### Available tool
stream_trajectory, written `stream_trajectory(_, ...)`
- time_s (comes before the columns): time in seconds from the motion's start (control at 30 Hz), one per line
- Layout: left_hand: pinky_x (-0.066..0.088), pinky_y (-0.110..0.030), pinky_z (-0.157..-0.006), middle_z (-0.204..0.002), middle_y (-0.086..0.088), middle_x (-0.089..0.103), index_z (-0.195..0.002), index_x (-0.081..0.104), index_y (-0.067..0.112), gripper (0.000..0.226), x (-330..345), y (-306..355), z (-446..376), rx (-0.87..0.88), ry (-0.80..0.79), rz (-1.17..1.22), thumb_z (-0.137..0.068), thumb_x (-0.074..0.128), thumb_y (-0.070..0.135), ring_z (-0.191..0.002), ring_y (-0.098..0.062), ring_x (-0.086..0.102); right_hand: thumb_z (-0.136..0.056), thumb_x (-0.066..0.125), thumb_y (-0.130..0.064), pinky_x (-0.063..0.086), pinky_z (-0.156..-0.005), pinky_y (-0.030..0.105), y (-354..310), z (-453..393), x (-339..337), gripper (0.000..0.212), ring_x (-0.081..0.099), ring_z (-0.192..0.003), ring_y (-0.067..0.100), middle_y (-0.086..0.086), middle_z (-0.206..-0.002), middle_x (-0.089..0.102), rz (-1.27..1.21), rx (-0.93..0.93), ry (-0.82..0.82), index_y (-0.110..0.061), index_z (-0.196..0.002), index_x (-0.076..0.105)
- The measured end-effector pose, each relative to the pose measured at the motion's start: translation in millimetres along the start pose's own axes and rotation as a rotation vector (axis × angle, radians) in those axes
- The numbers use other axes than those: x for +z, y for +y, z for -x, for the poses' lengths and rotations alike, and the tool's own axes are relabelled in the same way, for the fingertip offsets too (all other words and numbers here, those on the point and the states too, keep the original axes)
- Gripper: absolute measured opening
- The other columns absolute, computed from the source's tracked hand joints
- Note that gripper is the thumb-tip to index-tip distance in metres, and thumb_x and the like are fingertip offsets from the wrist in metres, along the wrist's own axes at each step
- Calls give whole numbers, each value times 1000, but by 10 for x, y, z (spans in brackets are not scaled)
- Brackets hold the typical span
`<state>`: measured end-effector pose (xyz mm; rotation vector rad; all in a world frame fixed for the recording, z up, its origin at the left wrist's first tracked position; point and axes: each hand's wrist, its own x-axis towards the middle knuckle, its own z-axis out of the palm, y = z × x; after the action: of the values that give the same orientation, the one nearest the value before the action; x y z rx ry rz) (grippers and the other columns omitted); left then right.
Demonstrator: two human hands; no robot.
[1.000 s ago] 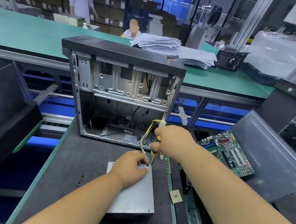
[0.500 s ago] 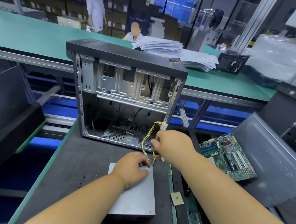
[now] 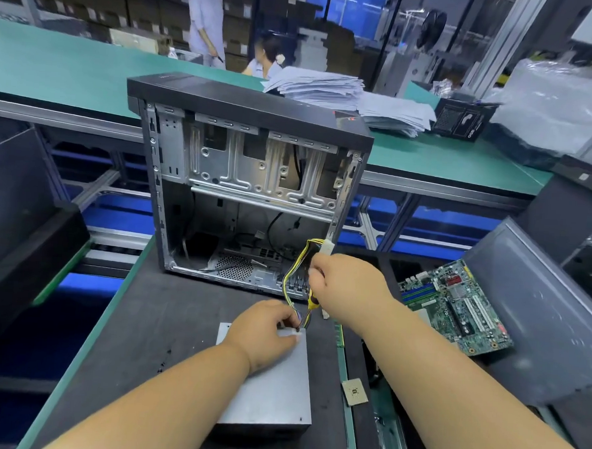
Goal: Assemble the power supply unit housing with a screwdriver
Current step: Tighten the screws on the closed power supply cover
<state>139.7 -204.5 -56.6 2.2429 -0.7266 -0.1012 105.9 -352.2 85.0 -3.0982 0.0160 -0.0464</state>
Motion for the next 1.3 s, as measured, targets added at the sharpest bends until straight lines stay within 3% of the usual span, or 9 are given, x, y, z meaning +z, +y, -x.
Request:
stream_trajectory(0.07, 39, -13, -73, -84, 17, 58, -85, 66, 29, 12, 1, 0, 4, 3, 2, -6, -76, 69, 36, -87, 0, 51, -94, 44, -28, 52, -72, 37, -2, 6, -32, 29, 59, -89, 25, 2, -103, 61, -108, -31, -27, -21, -120, 55)
stream_trajectory(0.17, 42, -17, -76, -85, 17, 58, -86, 66, 30, 13, 2, -3, 3, -2, 0, -12, -76, 69, 37, -88, 0, 51, -96, 48, -30, 44, -62, 33, -12, -1, -19, 33, 57, -80, 23, -3, -81, 56, -123, -75, -13, -25, -129, 50)
stream_trajectory(0.3, 44, -20, -78, -88, 16, 59, -87, 66, 30, 13, 1, -5, -4, -14, -17, -18, -76, 68, 37, -90, 0, 51, -100, 42, -38, 37, -57, 31, -28, -49, 21, 24, 59, -80, 23, -2, -76, 60, 67, -60, 22, -23, -104, 60)
stream_trajectory(0.43, 40, -14, -73, -87, 17, 59, -86, 66, 30, 13, 8, -9, -6, -18, -13, -19, -76, 68, 37, -89, 2, 50, -103, 34, -43, 30, -52, 30, -25, -64, 28, 33, 50, -72, 23, -5, -66, 46, 145, -31, 28, -21, -84, 50)
stream_trajectory(0.6, 41, -16, -74, -87, 16, 59, -86, 66, 29, 13, 5, -7, -12, -9, -11, -20, -76, 68, 35, -88, 0, 50, -95, 40, -25, 43, -71, 33, -14, -59, -66, 24, 52, -93, 23, 2, -101, 52, -78, -100, -92, -20, -103, 62)
stream_trajectory(0.7, 42, -17, -76, -88, 16, 59, -87, 67, 29, 13, 7, -5, -14, -10, -9, -25, -76, 69, 35, -91, -1, 50, -98, 44, -27, 42, -73, 32, -8, -63, -109, 23, 55, -95, 20, -1, -105, 56, -131, -140, -100, -25, -111, 63)
stream_trajectory(0.9, 39, -12, -74, -86, 19, 57, -87, 67, 29, 12, 12, -9, -15, -13, -6, -9, -77, 69, 35, -90, 2, 50, -104, 31, -42, 42, -61, 33, 12, -29, -34, 28, 54, -78, 21, -5, -75, 54, 67, -77, -35, -24, -94, 50)
stream_trajectory(1.03, 39, -12, -72, -84, 19, 58, -85, 67, 28, 11, 12, -10, -17, -13, -7, 0, -76, 70, 34, -88, 1, 50, -91, 46, -27, 50, -67, 37, 2, -16, -76, 18, 57, -81, 24, -1, -89, 59, -122, -74, -74, -22, -109, 48)
stream_trajectory(1.3, 42, -16, -73, -82, 19, 57, -81, 63, 32, 9, 14, -14, -23, -19, -19, -1, -75, 69, 36, -85, 4, 49, -101, 41, -37, 30, -51, 31, 4, -61, 23, 22, 51, -71, 21, -6, -63, 45, 63, -65, -6, -21, -96, 56)
